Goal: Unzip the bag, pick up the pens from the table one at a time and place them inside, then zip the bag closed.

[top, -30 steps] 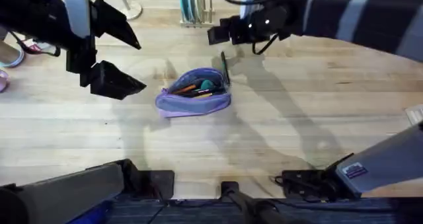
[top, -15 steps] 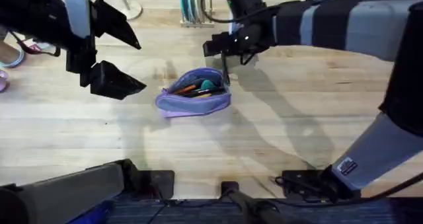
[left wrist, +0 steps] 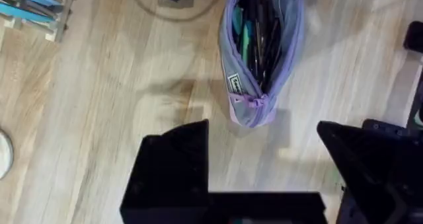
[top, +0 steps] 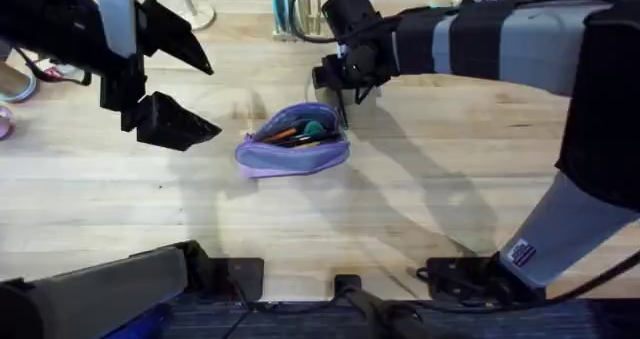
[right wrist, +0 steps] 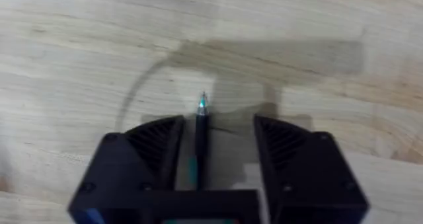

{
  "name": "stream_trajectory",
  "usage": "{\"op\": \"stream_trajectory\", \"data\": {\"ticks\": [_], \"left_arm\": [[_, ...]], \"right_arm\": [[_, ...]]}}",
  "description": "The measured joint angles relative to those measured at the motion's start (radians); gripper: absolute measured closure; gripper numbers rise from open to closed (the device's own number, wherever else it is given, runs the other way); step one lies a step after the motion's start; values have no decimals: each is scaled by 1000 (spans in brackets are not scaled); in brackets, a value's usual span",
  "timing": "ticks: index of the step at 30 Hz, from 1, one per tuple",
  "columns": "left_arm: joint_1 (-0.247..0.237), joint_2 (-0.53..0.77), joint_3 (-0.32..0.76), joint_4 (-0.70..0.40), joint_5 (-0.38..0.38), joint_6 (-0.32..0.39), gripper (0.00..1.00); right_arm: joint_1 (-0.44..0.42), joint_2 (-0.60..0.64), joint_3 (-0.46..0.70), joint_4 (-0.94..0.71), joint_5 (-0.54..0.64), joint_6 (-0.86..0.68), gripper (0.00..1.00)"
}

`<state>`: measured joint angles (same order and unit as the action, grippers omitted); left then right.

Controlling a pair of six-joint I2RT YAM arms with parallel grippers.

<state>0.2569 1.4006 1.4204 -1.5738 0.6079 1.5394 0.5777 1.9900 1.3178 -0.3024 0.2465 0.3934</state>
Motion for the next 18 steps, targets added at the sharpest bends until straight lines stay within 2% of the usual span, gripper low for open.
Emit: {"op": "stream_trajectory", "data": {"ticks": [4, 6, 8, 9, 18], "left_arm": [[0, 0, 0, 0, 0, 0, 8], [0, 0, 0, 0, 0, 0, 8], [0, 0, 0, 0, 0, 0, 8], [0, 0, 0, 0, 0, 0, 6], [0, 0, 0, 0, 0, 0, 8]], "right_arm": [[0, 0, 8, -25, 1, 11, 575], [0, 0, 9, -30, 4, 17, 709], [0, 0, 9, -32, 13, 22, 895], [0, -1, 9, -33, 17, 26, 947], [1, -5, 9, -32, 22, -20, 970]]}}
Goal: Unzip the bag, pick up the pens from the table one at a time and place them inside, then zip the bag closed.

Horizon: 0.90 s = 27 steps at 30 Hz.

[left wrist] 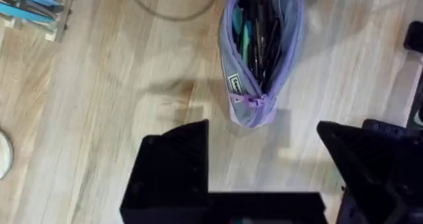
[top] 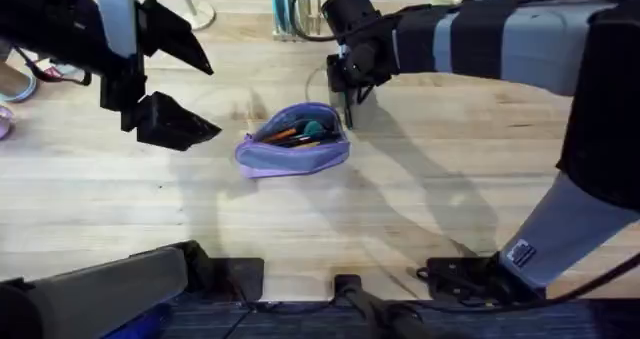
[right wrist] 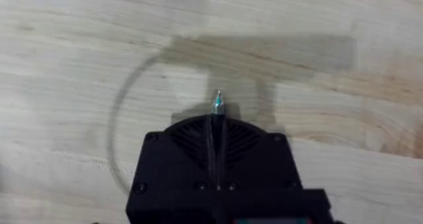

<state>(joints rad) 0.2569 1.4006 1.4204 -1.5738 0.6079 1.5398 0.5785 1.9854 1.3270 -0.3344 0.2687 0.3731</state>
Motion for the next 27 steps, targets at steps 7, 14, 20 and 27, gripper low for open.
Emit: {"op": "stream_trajectory", "data": {"ticks": [7, 14, 20, 27], "left_arm": [[0, 0, 0, 0, 0, 0, 8], [0, 0, 0, 0, 0, 1, 8], [0, 0, 0, 0, 0, 2, 8], [0, 0, 0, 0, 0, 2, 8]], "right_arm": [[6, -38, -20, -37, 39, -124, 971], [8, -209, -32, -40, 67, -322, 970], [8, -387, -32, -58, 69, -559, 970], [8, -516, -32, -178, -185, -828, 970]]}}
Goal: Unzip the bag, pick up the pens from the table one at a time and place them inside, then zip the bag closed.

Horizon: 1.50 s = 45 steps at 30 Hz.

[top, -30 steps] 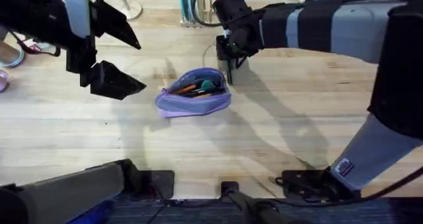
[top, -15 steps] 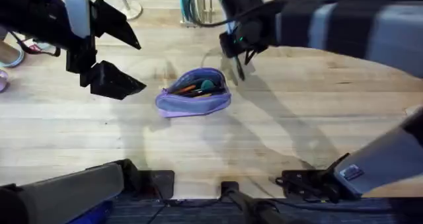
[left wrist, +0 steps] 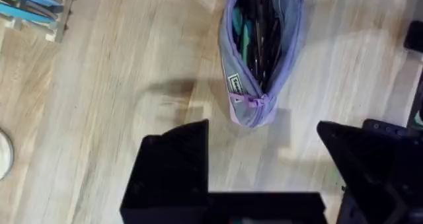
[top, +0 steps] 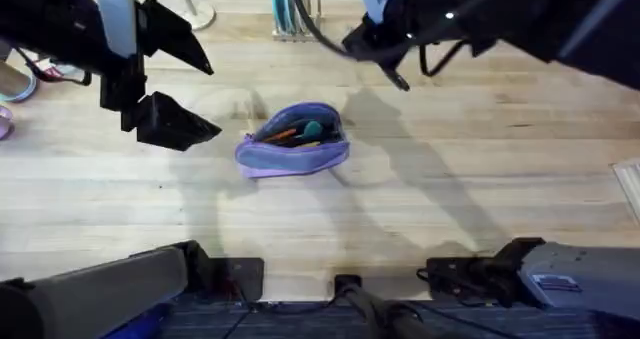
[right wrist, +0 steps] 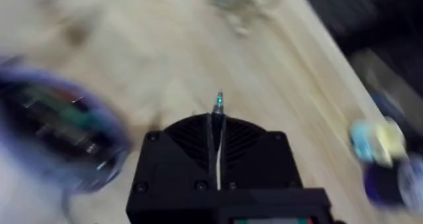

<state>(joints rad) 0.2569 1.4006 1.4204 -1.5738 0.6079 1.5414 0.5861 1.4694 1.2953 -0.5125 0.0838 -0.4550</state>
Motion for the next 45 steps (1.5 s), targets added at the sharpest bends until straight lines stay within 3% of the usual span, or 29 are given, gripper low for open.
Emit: {"op": "stream_trajectory", "data": {"ticks": [6, 11, 18, 33, 45], "left_arm": [[0, 0, 0, 0, 0, 0, 8], [0, 0, 0, 0, 0, 0, 8], [0, 0, 0, 0, 0, 0, 8], [0, 0, 0, 0, 0, 0, 7], [0, 0, 0, 0, 0, 0, 7]], "right_arm": [[2, -32, 0, -103, -296, -244, 970], [23, -32, 0, -179, -398, -410, 970], [48, -17, 0, -211, -438, -541, 970], [158, 151, 0, -206, -445, -572, 970], [221, 300, 0, 31, -446, -575, 970]]}}
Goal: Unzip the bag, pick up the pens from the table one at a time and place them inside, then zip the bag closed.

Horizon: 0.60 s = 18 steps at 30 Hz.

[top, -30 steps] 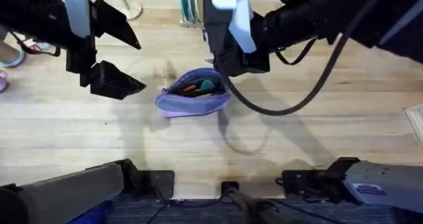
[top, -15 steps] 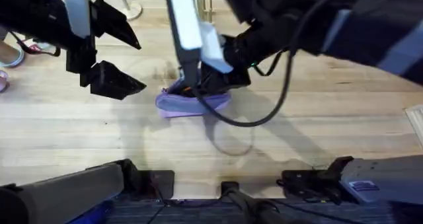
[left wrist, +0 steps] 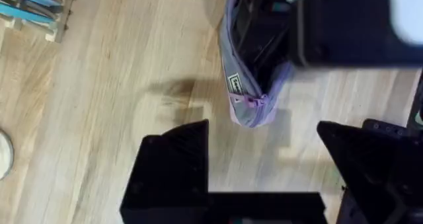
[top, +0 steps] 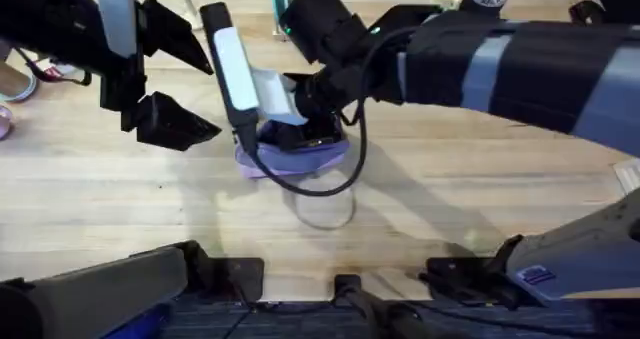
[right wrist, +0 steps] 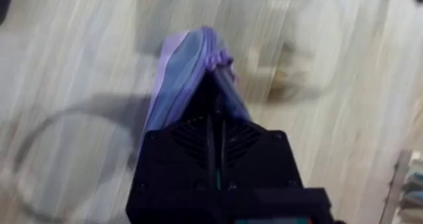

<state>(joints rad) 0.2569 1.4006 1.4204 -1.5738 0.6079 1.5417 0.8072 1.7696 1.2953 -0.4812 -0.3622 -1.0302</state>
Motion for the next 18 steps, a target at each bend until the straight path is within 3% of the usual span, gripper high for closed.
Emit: {"op": "stream_trajectory", "data": {"ticks": [7, 9, 15, 18], "left_arm": [[0, 0, 0, 0, 0, 0, 8], [0, 0, 0, 0, 0, 0, 7], [0, 0, 0, 0, -1, 0, 7], [0, 0, 0, 0, -2, 0, 7]], "right_arm": [[17, 22, 0, 27, 0, 0, 970], [17, 22, 0, 28, 0, 3, 917], [17, 24, 0, 19, -1, 4, 63], [17, 24, 0, 19, 0, 12, 7]]}}
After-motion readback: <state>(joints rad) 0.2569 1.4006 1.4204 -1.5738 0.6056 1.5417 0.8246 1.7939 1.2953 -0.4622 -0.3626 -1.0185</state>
